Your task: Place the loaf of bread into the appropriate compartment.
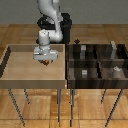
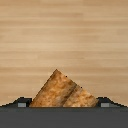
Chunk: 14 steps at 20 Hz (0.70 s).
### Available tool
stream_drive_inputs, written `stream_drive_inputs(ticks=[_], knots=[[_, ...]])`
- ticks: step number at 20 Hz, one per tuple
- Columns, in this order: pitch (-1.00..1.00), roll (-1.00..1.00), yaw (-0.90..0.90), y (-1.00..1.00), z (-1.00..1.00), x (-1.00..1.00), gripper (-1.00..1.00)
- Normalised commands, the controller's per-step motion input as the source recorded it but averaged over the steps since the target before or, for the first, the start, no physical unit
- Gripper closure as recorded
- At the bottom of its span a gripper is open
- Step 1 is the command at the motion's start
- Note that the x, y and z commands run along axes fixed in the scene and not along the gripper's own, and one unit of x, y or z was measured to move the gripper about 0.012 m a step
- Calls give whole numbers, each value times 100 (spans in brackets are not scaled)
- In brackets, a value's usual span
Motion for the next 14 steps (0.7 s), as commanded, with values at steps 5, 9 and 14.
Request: stream_drive_inputs(ticks=[5, 9, 14], knots=[[0, 0, 0, 0, 0, 0, 100], [0, 0, 0, 0, 25, 0, 100], [0, 0, 0, 0, 80, 0, 100]])
